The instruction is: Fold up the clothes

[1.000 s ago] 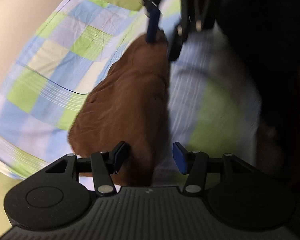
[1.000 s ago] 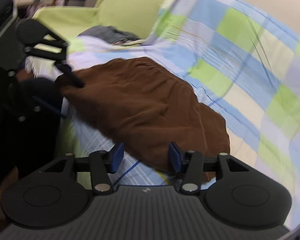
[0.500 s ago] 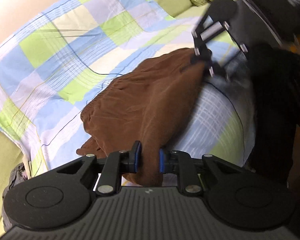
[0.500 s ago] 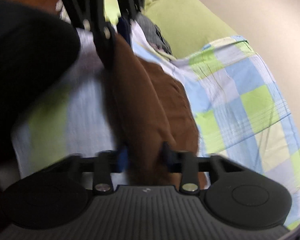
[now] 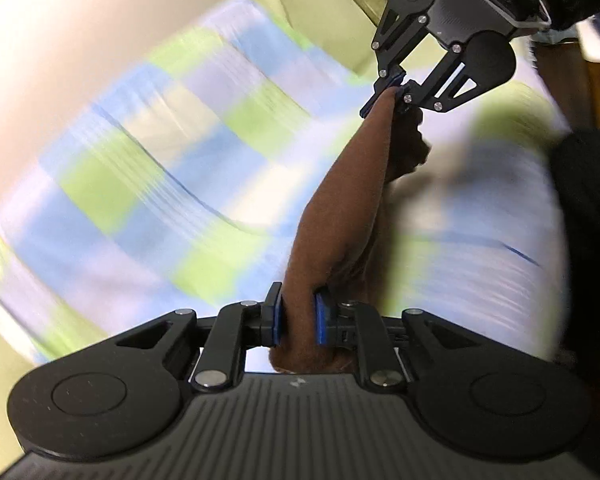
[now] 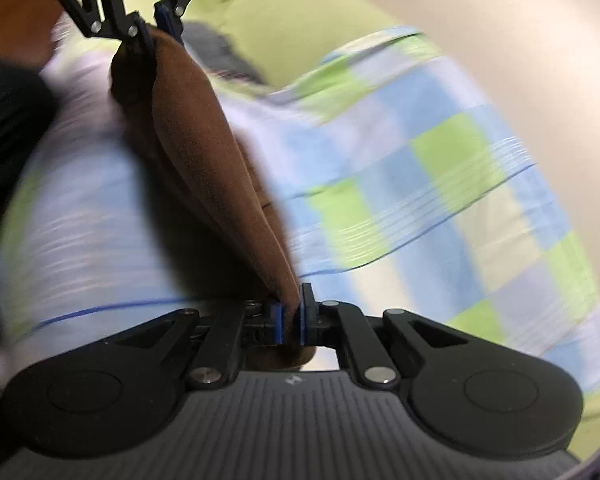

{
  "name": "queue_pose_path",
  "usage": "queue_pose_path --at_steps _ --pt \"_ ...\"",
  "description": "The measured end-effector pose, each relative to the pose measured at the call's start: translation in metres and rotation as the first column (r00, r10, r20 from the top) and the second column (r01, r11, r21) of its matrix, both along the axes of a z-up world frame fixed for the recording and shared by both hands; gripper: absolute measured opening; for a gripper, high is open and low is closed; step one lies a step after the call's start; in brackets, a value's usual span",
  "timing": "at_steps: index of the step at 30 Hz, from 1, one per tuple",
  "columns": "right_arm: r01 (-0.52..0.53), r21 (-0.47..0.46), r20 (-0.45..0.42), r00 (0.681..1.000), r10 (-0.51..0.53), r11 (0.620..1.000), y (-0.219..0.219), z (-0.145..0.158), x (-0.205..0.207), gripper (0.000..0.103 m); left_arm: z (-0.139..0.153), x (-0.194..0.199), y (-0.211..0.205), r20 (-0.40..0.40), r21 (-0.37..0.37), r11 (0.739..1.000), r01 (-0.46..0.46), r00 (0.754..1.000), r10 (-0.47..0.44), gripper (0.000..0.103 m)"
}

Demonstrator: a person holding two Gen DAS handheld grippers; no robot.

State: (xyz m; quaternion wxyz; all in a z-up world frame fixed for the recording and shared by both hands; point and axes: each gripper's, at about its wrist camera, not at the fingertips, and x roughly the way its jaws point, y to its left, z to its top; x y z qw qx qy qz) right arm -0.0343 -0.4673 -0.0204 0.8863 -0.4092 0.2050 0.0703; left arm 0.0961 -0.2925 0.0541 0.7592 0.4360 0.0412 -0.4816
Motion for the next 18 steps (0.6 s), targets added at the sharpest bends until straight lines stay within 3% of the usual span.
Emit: queue_pose_path --at_steps 3,6,9,12,13,15,18 --pt "0.062 -0.038 0.100 0.993 -0.058 0.997 -0.023 0.041 0.026 0.004 0.038 0.028 -0.022 0.061 -0.068 0.998 0.017 0.998 -0.013 0.019" --pt "0.112 -0.077 0.214 0.972 -0.093 0.991 -0.029 0.074 0.024 0.004 0.053 0.024 -0.022 0.087 -0.115 0.993 0.041 0.996 -0.031 0.019" --pt "0.122 -0.073 0.249 0.963 -0.100 0.990 -0.020 0.076 -0.002 0.004 0.026 -0.002 -0.005 0.066 -0.087 0.994 0.070 0.996 -0.065 0.019" --pt "0.104 -0.103 0.191 0.978 -0.083 0.989 0.003 0.032 -0.042 0.004 -0.035 -0.035 0.020 -0.042 -0.019 0.997 0.079 0.996 -0.080 0.019" --pt "0.090 -0.089 0.141 0.987 -0.077 0.992 0.012 0.004 -0.059 0.004 -0.049 -0.043 0.024 -0.077 0.000 0.997 0.079 0.994 -0.079 0.019" --pt "0.077 -0.043 0.041 0.996 -0.075 0.996 0.026 -0.046 -0.085 0.004 -0.103 -0.065 0.038 -0.199 0.075 0.995 0.066 0.979 -0.050 0.020" --pt "0.098 0.037 -0.113 0.989 -0.093 0.994 0.042 -0.108 -0.111 0.005 -0.140 -0.092 0.050 -0.210 0.091 0.995 0.035 0.978 -0.015 0.024"
